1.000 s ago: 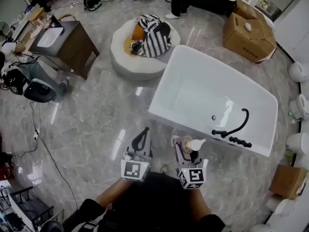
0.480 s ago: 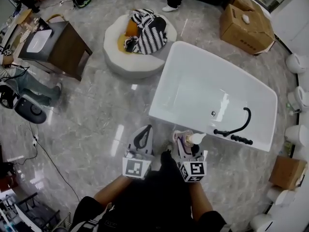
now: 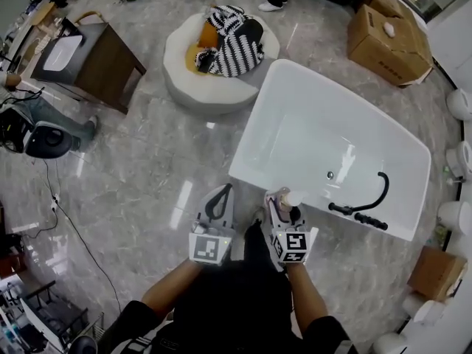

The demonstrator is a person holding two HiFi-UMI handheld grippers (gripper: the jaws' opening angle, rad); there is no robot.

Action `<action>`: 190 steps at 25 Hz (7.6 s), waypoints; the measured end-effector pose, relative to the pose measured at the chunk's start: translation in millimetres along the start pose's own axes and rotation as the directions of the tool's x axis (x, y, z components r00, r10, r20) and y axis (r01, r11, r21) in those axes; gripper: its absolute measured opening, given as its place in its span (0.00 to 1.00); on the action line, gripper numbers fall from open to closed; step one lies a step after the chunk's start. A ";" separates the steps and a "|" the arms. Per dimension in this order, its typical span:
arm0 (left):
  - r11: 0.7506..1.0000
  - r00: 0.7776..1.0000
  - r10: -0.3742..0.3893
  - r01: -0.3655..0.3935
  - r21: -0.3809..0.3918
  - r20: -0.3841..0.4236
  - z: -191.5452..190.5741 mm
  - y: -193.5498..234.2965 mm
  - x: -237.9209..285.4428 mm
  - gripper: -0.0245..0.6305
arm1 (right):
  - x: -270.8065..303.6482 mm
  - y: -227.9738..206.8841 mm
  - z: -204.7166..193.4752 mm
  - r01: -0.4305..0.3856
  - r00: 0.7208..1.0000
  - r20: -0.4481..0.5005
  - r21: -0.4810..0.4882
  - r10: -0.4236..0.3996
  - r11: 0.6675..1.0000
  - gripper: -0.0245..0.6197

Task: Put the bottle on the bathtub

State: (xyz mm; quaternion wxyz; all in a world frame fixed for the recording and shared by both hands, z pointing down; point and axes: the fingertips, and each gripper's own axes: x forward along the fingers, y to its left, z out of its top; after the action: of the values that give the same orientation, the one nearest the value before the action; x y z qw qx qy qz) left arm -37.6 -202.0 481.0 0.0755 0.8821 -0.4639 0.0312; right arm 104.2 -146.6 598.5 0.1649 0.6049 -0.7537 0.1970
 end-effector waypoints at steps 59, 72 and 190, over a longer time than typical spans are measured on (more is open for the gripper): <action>0.994 0.995 0.080 -0.084 -0.070 -0.057 -69.4 36.9 72.8 0.06 | 203.6 -57.1 -182.0 -0.018 0.949 -0.313 0.007 0.019 1.000 0.39; 0.995 0.997 0.066 -0.070 -0.073 -0.047 -64.3 33.1 74.0 0.06 | 183.3 -44.1 -194.1 -0.015 0.933 -0.360 -0.060 -0.007 0.998 0.39; 0.999 1.000 0.018 -0.018 -0.051 0.012 56.8 -25.8 -4.7 0.06 | -68.7 -13.8 144.0 0.027 0.951 0.305 0.050 -0.041 0.998 0.05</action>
State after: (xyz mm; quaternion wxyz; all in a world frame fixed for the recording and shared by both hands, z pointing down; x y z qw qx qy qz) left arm -19.9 -193.0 421.7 0.0948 0.8759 -0.4729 0.0144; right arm 130.9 -162.5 441.3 0.0356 0.6445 -0.7550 0.1152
